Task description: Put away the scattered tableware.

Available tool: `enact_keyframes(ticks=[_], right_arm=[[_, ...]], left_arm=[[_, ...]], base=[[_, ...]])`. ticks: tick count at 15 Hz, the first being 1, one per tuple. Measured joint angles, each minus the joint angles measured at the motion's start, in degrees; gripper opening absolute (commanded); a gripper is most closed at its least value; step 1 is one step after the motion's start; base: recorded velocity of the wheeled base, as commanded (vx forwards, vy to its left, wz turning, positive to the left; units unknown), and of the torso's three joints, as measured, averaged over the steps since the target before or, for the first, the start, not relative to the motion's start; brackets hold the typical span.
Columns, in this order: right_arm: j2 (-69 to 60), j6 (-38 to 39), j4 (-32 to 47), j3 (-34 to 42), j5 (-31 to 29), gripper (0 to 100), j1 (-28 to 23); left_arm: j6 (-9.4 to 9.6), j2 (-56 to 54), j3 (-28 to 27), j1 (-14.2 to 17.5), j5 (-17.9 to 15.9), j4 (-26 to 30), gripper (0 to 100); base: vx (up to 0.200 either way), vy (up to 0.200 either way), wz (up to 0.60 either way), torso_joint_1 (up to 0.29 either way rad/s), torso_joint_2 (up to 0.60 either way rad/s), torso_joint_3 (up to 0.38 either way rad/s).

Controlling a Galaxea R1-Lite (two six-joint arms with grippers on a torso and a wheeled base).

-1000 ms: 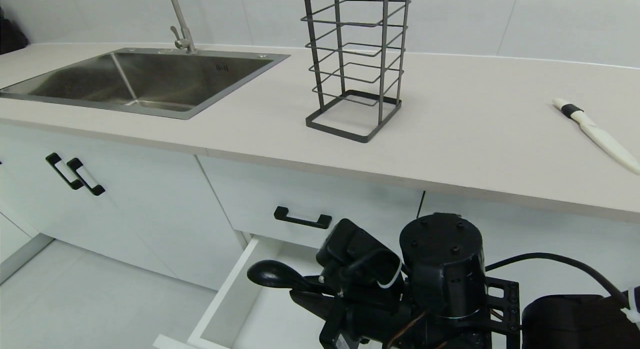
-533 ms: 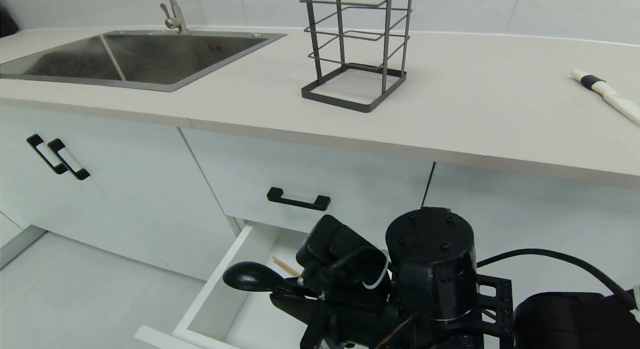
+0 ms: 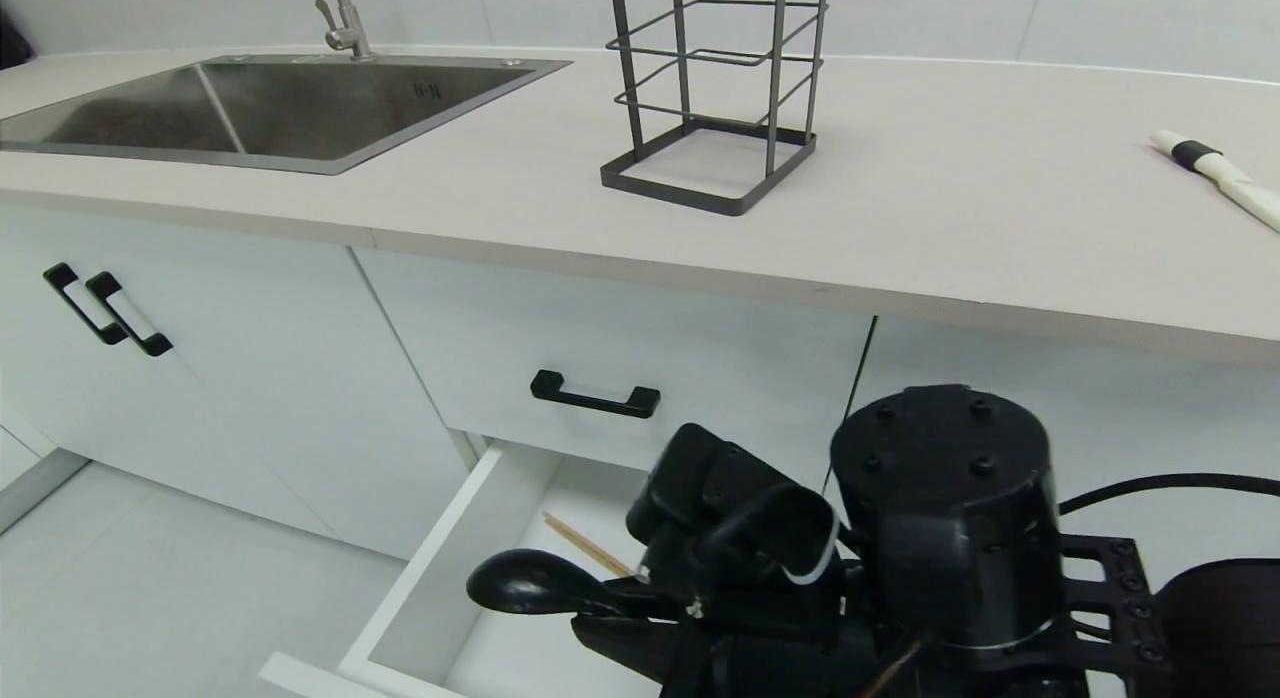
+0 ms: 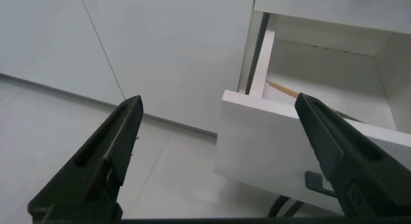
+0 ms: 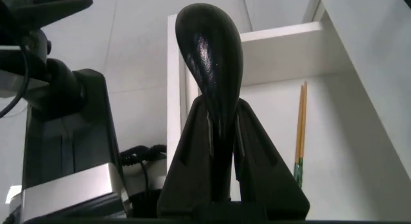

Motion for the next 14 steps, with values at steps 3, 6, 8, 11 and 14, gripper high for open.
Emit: enact_keyframes(ticks=[3, 6, 8, 11, 14], right_arm=[[-2.3, 0.0, -4.2, 3.4, -3.8, 0, -1.0], [-0.6, 0.0, -6.9, 3.9, -4.4, 0, -1.2], [4.2, 0.0, -9.0, 1.4, -4.9, 0, -1.3], [13.1, -0.2, -10.5, -5.3, -6.9, 0, -0.9], [20.3, -0.6, -10.2, -12.0, -7.4, 0, -2.1]], left_arm=[[0.00, 0.0, 0.0, 0.0, 0.0, 0.0, 100], [0.00, 0.0, 0.0, 0.0, 0.0, 0.0, 100], [0.01, 0.0, 0.0, 0.0, 0.0, 0.0, 100], [0.00, 0.0, 0.0, 0.0, 0.0, 0.0, 100], [0.01, 0.0, 0.0, 0.0, 0.0, 0.0, 100]], base=[[0.000, 0.000, 0.00, 0.000, 0.00, 0.000], [0.000, 0.000, 0.00, 0.000, 0.00, 0.000], [0.000, 0.000, 0.00, 0.000, 0.00, 0.000], [0.000, 0.000, 0.00, 0.000, 0.00, 0.000], [0.000, 0.000, 0.00, 0.000, 0.00, 0.000]])
